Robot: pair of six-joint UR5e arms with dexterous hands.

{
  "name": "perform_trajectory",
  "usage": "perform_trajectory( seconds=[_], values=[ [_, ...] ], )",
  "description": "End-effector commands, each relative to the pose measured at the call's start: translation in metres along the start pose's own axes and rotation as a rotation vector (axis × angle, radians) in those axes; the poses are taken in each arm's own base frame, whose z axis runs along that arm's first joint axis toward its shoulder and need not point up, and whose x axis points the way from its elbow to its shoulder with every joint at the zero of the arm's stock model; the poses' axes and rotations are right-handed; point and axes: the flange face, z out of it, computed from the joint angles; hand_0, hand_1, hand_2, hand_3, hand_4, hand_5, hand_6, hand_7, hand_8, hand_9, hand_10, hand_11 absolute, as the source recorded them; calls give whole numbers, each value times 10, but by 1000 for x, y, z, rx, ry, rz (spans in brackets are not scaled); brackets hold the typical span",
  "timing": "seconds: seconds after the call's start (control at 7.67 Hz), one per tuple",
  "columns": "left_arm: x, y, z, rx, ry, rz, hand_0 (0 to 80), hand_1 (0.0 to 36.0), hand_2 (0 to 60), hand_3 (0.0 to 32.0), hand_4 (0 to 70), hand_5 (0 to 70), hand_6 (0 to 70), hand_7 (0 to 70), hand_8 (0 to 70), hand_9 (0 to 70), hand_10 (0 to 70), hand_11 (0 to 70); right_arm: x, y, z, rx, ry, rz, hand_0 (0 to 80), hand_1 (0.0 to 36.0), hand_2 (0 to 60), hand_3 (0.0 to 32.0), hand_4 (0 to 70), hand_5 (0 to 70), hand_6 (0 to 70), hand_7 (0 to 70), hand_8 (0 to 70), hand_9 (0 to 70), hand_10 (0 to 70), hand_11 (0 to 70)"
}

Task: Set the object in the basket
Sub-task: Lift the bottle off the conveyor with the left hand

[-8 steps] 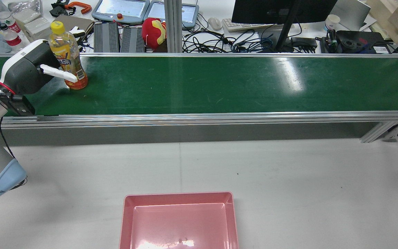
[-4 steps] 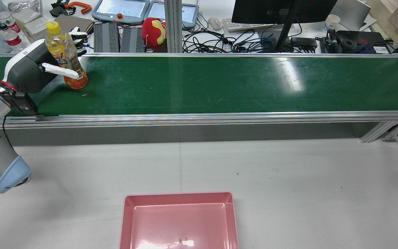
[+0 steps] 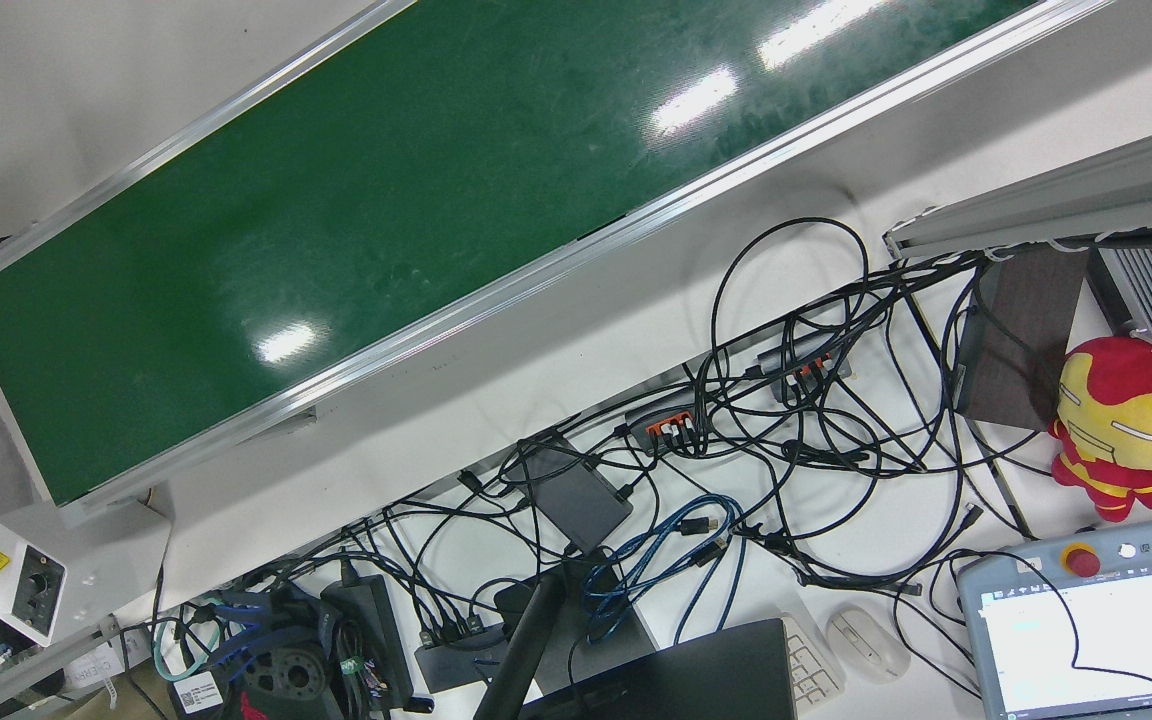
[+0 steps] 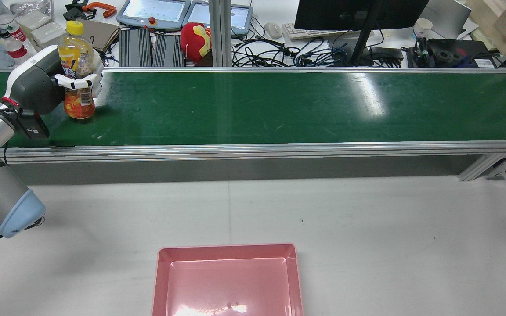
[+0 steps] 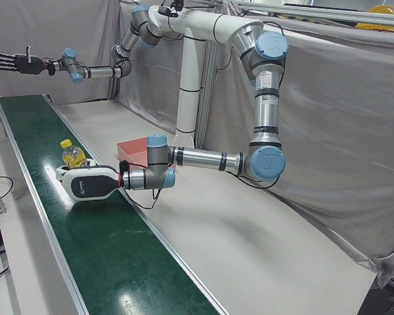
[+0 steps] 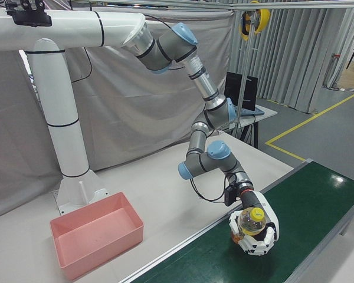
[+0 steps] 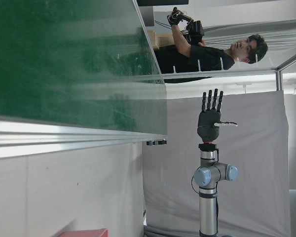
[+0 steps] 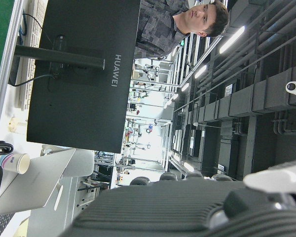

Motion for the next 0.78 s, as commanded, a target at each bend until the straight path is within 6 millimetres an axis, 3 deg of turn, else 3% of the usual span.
perform_trajectory(
  seconds=[0.0, 0.13, 0.39, 0.52, 0.65],
  values=[
    [9, 53, 1, -19, -11, -1, 521, 201, 600, 0, 456, 700, 700, 636, 700, 700, 700, 700, 0, 0, 0, 0, 0, 0, 0, 0, 0, 0, 0, 0, 0, 0, 0, 0, 0, 0],
    [8, 69, -5, -49, -20, -7, 502, 192, 600, 0, 439, 700, 700, 645, 700, 700, 700, 700, 0, 1, 0, -2, 0, 0, 0, 0, 0, 0, 0, 0, 0, 0, 0, 0, 0, 0],
    [-13, 112, -21, -141, -196, -18, 493, 184, 600, 0, 393, 700, 668, 621, 700, 700, 700, 700, 0, 0, 0, 0, 0, 0, 0, 0, 0, 0, 0, 0, 0, 0, 0, 0, 0, 0],
    [-33, 128, -27, -196, -297, -12, 492, 184, 600, 0, 381, 700, 656, 613, 700, 700, 700, 700, 0, 1, 0, -2, 0, 0, 0, 0, 0, 0, 0, 0, 0, 0, 0, 0, 0, 0],
    [-68, 148, -42, -239, -397, -24, 493, 183, 600, 0, 376, 700, 654, 615, 700, 700, 700, 700, 0, 1, 0, -2, 0, 1, 0, 0, 0, 0, 0, 0, 0, 0, 0, 0, 0, 0]
  ],
)
